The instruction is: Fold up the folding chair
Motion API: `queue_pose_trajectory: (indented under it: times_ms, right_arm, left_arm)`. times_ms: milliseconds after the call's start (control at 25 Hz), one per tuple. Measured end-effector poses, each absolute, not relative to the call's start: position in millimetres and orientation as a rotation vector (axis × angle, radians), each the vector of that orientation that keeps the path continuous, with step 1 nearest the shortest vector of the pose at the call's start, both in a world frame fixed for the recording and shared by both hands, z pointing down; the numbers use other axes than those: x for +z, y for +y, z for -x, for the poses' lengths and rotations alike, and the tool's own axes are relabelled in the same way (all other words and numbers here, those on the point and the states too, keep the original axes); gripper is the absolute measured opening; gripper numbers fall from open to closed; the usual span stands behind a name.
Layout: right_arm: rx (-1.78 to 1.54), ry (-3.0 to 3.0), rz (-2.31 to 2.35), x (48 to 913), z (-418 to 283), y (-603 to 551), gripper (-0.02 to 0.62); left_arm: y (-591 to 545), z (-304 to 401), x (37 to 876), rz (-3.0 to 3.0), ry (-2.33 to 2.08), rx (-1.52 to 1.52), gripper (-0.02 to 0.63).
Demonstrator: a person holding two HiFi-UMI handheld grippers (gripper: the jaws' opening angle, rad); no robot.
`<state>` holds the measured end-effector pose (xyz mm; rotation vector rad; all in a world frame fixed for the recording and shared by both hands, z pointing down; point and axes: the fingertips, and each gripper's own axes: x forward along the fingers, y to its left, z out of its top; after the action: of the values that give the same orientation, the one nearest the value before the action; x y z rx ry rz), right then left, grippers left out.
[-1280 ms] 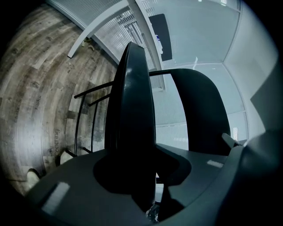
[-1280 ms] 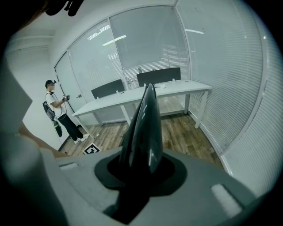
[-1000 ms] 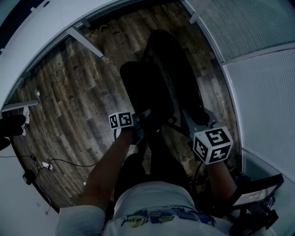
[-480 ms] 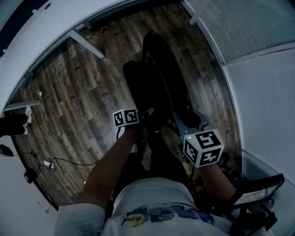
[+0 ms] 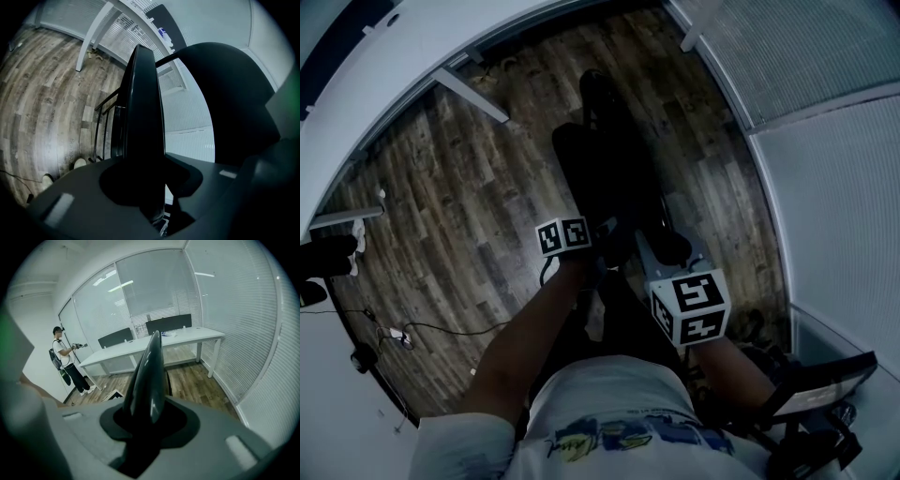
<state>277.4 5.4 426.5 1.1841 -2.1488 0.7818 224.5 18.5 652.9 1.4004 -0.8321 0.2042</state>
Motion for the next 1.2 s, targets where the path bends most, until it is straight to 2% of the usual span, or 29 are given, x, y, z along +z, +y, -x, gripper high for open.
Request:
queue_pose_trajectory:
  times_ms: [1200]
  right_arm:
    - [0.753, -2.165, -1.194, 418, -286, 5, 0.094]
  left_arm:
    - [5, -276, 649, -1.321, -0.934, 0.398, 0.129]
